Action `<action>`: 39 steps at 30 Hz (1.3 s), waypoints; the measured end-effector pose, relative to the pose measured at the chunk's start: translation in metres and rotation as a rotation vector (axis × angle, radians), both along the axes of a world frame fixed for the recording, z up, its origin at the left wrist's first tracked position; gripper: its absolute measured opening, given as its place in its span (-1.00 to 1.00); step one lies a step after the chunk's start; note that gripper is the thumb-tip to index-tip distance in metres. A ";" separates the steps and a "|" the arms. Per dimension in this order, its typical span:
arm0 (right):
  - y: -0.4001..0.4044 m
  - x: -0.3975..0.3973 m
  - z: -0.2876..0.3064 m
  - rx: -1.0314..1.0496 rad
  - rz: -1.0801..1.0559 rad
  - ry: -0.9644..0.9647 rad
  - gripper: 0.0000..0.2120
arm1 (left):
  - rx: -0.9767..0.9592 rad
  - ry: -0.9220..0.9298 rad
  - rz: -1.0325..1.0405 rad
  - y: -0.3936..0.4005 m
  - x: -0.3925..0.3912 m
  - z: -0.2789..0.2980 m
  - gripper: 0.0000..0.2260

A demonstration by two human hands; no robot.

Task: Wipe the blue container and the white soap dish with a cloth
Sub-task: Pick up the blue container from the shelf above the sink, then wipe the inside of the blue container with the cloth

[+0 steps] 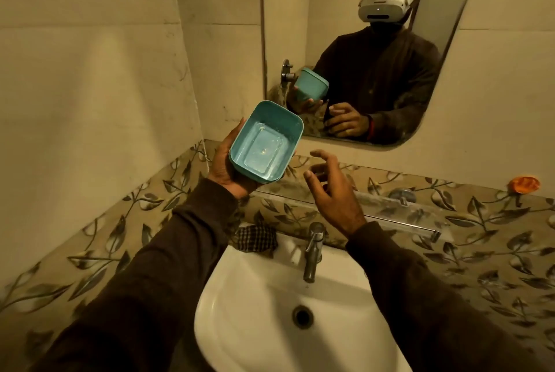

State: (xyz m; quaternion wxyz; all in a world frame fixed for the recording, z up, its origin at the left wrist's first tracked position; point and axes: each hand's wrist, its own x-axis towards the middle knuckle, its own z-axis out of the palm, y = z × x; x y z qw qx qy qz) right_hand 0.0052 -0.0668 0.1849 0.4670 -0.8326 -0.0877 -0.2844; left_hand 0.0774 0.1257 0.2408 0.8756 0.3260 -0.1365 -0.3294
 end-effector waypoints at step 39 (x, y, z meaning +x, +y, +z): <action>0.110 0.158 -0.246 -0.816 0.061 0.695 -0.36 | 0.160 -0.073 0.322 0.157 0.011 -0.052 -0.26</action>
